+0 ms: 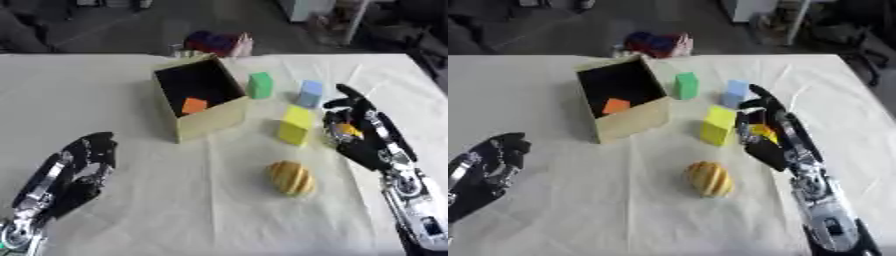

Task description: Pick up objects on the table and place them in the box.

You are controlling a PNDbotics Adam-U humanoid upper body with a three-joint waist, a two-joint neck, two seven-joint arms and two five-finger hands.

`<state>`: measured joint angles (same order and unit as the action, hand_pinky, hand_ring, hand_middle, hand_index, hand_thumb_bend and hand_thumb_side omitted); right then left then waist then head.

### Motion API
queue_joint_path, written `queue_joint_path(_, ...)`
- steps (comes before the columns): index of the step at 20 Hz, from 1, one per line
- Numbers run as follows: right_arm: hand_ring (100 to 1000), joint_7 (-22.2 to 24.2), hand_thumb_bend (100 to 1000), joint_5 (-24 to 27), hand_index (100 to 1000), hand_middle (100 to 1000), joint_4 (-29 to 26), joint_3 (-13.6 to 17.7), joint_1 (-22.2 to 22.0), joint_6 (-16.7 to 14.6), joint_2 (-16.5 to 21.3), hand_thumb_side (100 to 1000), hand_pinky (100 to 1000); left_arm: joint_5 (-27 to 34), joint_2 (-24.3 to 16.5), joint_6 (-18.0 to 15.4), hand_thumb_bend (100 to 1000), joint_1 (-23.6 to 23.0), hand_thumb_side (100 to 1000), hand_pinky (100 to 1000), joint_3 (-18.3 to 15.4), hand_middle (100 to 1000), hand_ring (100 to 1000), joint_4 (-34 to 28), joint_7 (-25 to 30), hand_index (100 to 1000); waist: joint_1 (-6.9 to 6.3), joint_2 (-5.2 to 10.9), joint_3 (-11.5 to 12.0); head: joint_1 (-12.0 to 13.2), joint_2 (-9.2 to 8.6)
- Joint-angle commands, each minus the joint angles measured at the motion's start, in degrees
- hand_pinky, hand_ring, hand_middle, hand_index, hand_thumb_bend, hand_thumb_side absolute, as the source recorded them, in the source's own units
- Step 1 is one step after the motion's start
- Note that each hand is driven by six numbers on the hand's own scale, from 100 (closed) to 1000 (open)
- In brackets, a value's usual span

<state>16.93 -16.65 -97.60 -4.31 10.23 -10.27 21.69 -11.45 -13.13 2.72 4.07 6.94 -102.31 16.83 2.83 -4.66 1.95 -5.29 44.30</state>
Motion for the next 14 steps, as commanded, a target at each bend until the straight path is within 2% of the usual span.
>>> queue_joint_path(1,698,9.7,100,-3.4,983,750,0.6,-1.9,2.8,-3.3,7.5,408,774,0.0,-0.9,-0.1,100,0.4,454,830,0.2,729,809,-0.8,0.2,873,0.33,0.47,0.1,-0.3,-0.18)
queue_joint_path(3,708,13.3,100,-4.0,981,753,1.9,-3.4,4.3,-4.8,10.1,450,778,0.1,-1.0,-0.1,100,0.4,453,830,0.3,729,809,-0.8,0.3,873,0.42,0.56,0.2,-0.7,-0.18)
queue_joint_path(7,742,17.8,100,-5.2,967,767,4.5,-5.8,6.0,-7.0,13.5,367,799,0.0,-1.2,-0.2,100,0.4,451,830,0.3,729,809,-0.8,0.4,873,0.48,0.68,0.4,-1.4,-0.18)
queue_joint_path(14,785,21.8,100,-14.3,937,785,4.0,-7.3,6.9,-11.3,15.1,299,832,0.0,-1.2,-0.2,100,0.2,452,830,0.4,729,809,-0.7,0.5,873,0.58,0.85,0.4,-1.5,-0.18)
